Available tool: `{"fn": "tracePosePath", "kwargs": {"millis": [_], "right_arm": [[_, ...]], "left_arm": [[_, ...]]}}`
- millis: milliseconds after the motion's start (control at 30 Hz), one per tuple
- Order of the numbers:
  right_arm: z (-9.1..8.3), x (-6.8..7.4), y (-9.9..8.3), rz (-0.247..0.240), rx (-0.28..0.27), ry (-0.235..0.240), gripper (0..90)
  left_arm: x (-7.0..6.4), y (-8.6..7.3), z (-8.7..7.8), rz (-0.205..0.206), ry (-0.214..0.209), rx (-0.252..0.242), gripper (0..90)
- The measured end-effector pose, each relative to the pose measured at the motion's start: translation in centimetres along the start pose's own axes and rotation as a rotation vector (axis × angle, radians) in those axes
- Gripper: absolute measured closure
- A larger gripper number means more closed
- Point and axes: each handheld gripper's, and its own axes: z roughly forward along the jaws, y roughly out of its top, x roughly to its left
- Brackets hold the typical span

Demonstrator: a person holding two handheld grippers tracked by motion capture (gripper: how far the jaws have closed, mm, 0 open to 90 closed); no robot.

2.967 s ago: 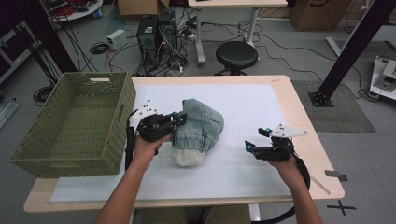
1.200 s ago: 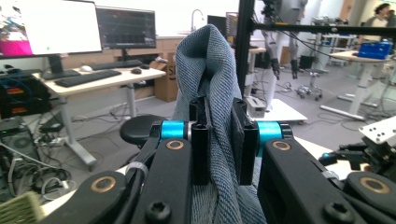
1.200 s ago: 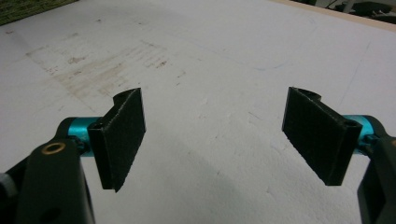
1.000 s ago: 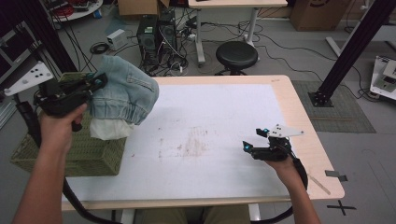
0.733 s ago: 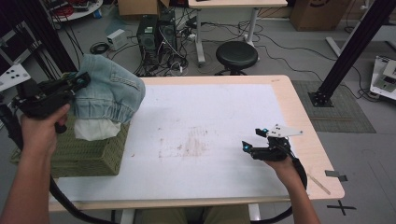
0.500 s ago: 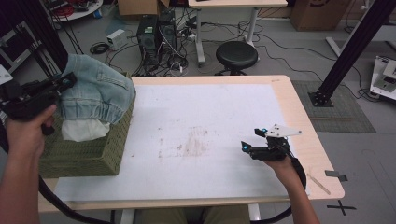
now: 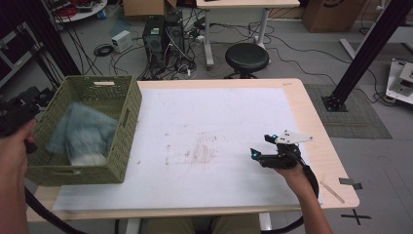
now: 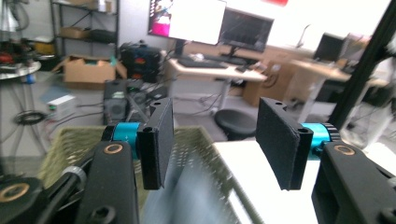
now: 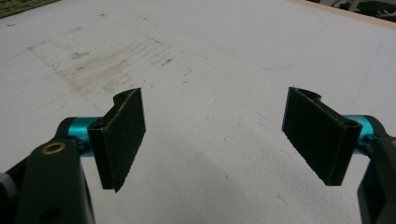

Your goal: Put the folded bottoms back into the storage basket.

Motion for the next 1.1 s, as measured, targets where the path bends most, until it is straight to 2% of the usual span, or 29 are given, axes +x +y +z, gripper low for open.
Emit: {"fn": "tracePosePath", "kwargs": {"millis": [100,167,233,267,533,700,800,833,1100], "right_arm": [[0.0,0.0,0.0,-0.003,0.000,-0.001,22.1],[0.0,0.1,0.0,-0.003,0.000,0.002,22.1],[0.0,0.1,0.0,-0.003,-0.001,0.001,22.1],[0.0,0.0,0.0,-0.006,-0.003,0.000,22.1],[0.0,0.0,0.0,-0.006,-0.001,0.000,22.1],[0.0,0.1,0.0,-0.007,0.003,0.001,22.1],[0.1,0.1,0.0,-0.011,0.003,0.000,22.1],[0.0,0.1,0.0,-0.009,0.002,-0.001,22.1],[-0.1,-0.2,0.0,-0.009,-0.005,-0.009,22.1]], "left_arm": [[-0.3,-0.4,0.3,0.008,-0.002,0.001,46.5],[-0.6,-0.6,0.6,0.009,-0.002,0.005,39.5],[-0.9,-0.9,1.0,0.017,-0.011,0.011,38.3],[-1.1,-1.1,1.2,0.019,-0.016,0.012,33.4],[-2.7,-2.4,2.8,0.064,-0.059,0.026,28.0],[-4.5,-3.1,4.1,0.102,-0.108,0.045,25.5],[-5.7,-3.5,5.0,0.109,-0.138,0.054,25.0],[-6.0,-3.6,5.2,0.110,-0.144,0.058,22.1],[-9.5,-4.6,7.4,0.127,-0.221,0.071,22.1]]}}
